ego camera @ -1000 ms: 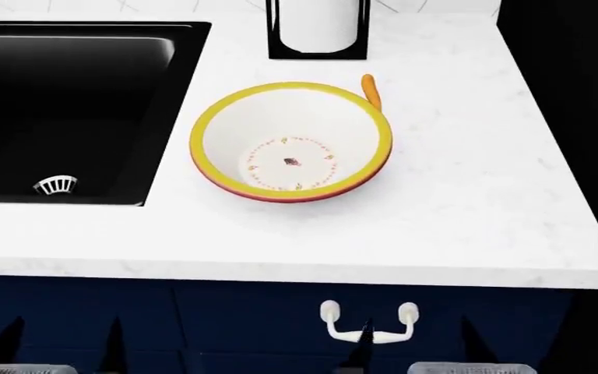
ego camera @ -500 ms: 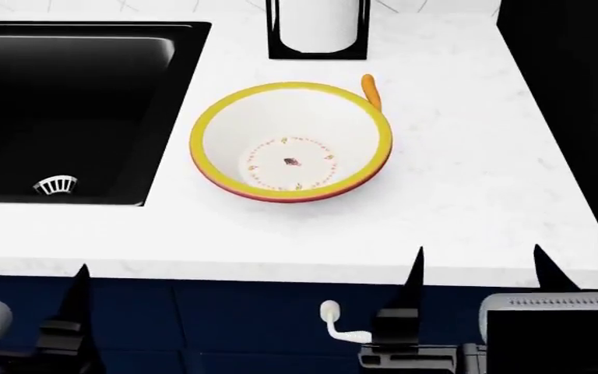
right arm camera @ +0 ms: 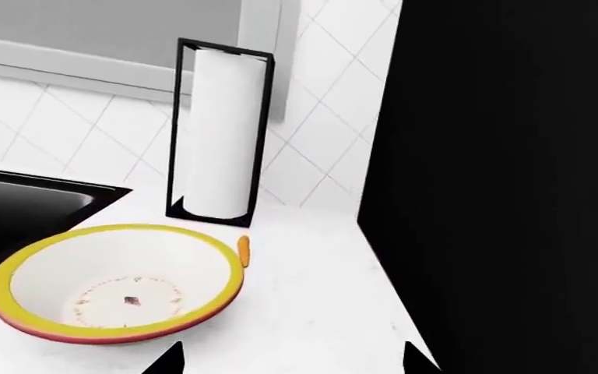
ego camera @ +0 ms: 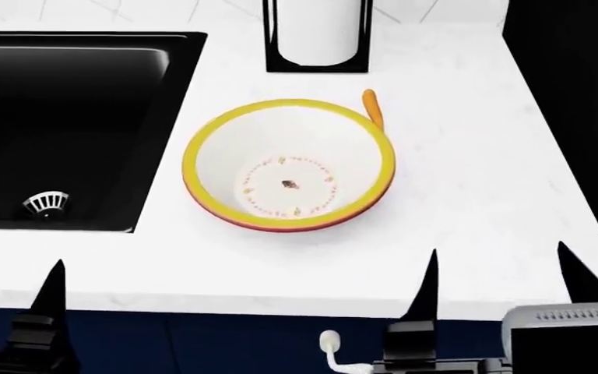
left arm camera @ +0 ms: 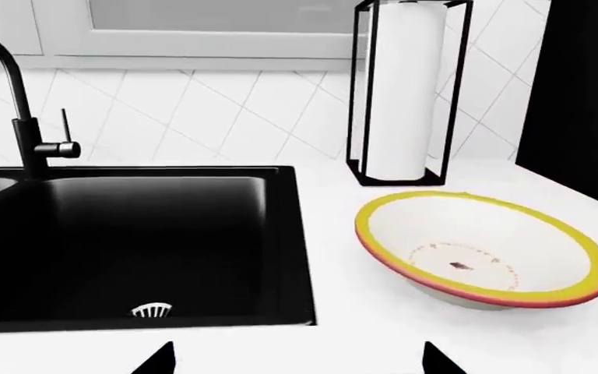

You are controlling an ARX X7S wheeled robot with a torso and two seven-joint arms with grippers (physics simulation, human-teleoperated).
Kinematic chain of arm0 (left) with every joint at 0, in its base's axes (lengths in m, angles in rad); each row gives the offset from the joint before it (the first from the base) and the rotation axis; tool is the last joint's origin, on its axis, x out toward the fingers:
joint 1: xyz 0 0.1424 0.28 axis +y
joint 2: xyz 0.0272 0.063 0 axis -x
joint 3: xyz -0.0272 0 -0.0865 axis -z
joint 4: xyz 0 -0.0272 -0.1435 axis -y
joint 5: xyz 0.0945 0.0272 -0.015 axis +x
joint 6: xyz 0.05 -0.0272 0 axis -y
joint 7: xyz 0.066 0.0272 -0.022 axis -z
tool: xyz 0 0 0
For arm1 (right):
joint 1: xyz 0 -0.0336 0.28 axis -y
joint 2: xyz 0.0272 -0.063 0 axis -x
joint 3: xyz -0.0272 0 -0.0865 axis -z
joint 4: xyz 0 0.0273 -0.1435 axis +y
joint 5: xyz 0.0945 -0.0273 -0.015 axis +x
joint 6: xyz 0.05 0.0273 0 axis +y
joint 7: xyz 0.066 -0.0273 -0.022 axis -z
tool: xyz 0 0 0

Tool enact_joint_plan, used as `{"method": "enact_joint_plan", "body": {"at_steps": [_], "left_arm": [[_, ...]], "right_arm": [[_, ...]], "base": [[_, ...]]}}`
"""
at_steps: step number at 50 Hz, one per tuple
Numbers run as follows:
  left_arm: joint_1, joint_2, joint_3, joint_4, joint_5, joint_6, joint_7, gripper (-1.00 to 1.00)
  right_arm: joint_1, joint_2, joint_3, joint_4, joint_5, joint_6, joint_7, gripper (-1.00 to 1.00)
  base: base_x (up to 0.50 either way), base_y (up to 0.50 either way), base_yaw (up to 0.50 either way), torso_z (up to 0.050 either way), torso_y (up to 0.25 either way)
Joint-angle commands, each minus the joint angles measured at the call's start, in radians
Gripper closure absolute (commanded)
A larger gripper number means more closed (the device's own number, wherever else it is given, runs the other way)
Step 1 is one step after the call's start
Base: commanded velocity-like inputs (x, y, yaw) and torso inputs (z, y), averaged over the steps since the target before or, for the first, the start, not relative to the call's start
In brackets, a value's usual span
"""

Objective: There is a mixed pile of frozen fruits and vegetables on the counter. Locate all the frozen vegetables and place the items in a bowl on the counter. Take all the frozen fruits and defrost them in a running sink.

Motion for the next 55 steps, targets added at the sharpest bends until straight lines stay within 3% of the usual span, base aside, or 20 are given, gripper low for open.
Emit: {"method": "enact_joint_plan", "body": {"at_steps": [1,18,20,22,41,47,53,55], "left_arm": [[-0.008,-0.007,-0.01,0.004,-0.018,-0.014,-0.005,-1.0],[-0.002,-0.011,-0.004,0.003,-0.023,-0.003,-0.009,-1.0],[-0.002,0.008,-0.065,0.017,-0.113,-0.043,0.002,-1.0],[-0.004,-0.015,-0.024,0.023,-0.053,-0.022,-0.015,-1.0],[0.007,-0.022,-0.014,-0.003,-0.054,-0.006,-0.012,-1.0],[0.006,-0.023,-0.008,-0.013,-0.056,-0.004,-0.01,-1.0],[-0.01,-0.031,-0.041,0.024,-0.098,-0.046,-0.027,-1.0],[-0.008,-0.034,-0.046,0.016,-0.098,-0.038,-0.022,-1.0]], "right_arm": [[-0.005,0.018,0.017,-0.019,0.032,-0.01,0.011,-1.0],[-0.012,0.028,0.037,-0.006,0.09,-0.024,0.019,-1.0],[-0.012,0.031,0.037,-0.003,0.093,-0.027,0.021,-1.0],[-0.014,0.032,0.037,-0.002,0.095,-0.03,0.025,-1.0],[-0.01,0.057,0.01,0.004,0.109,-0.042,0.057,-1.0],[0.16,0.08,0.03,-0.003,0.195,0.13,0.096,-1.0],[0.489,0.011,0.008,0.217,0.336,0.363,0.06,-1.0],[0.586,0.033,-0.08,0.307,0.31,0.369,0.049,-1.0]], "base": [[0.38,0.0,0.0,0.0,0.0],[0.46,0.0,0.0,0.0,0.0],[0.46,0.0,0.0,0.0,0.0],[0.46,0.0,0.0,0.0,0.0],[0.44,0.0,0.0,0.0,0.001],[0.0,0.0,0.0,0.0,0.0],[0.0,0.0,0.0,0.0,0.0],[0.0,0.0,0.0,0.0,0.0]]}}
